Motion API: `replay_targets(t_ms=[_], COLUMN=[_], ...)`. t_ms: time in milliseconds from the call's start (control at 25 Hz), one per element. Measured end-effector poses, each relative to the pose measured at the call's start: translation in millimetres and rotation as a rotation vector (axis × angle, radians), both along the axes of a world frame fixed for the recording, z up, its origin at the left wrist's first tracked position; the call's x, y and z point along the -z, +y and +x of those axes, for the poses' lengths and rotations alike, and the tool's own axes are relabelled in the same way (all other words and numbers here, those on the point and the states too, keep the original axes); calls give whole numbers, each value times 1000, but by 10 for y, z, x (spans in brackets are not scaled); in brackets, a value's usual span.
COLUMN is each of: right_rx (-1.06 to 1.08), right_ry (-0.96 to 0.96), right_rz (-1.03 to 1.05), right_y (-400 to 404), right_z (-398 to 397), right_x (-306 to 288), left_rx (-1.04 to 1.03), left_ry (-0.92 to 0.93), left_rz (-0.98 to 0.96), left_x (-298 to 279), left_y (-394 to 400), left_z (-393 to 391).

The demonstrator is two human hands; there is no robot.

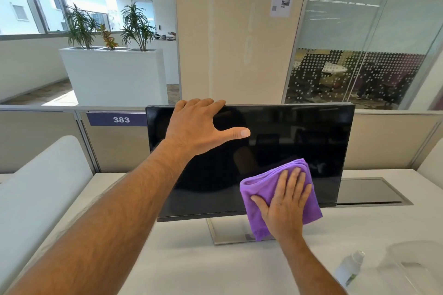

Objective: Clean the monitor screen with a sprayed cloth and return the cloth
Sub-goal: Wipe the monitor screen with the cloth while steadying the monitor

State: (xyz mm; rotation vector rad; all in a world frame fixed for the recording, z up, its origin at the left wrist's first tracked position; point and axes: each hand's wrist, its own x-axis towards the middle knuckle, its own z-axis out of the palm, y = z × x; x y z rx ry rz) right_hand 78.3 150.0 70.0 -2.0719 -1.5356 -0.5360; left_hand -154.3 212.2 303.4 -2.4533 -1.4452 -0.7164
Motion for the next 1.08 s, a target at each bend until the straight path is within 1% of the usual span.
replay_targets(t_ms=[120,320,400,480,560,680,920,1080], right_rx=[89,206,241,262,274,269,211,158], right_ry=[219,617,743,818,825,763,632,592], right_rz=[56,227,289,325,327,344,406,405], right_y=[21,143,206,264,311,384,569,663], right_z=[119,248,267,261,258,307,448,478], right_x=[-56,-259,-358,-468,-597,-814,-1276,-1549], left_rx=[-3,3,0,-1,2,4,7,4], left_ry=[5,-1,2,2,0,0,10,10], left_rz=[-1,13,13,13,8,1,-12,-10], left_x=[16,21,23,26,23,20,14,18], left_y=[16,8,5,2,0,1,9,8], left_z=[1,-6,-8,-11,-11,-19,-32,-28])
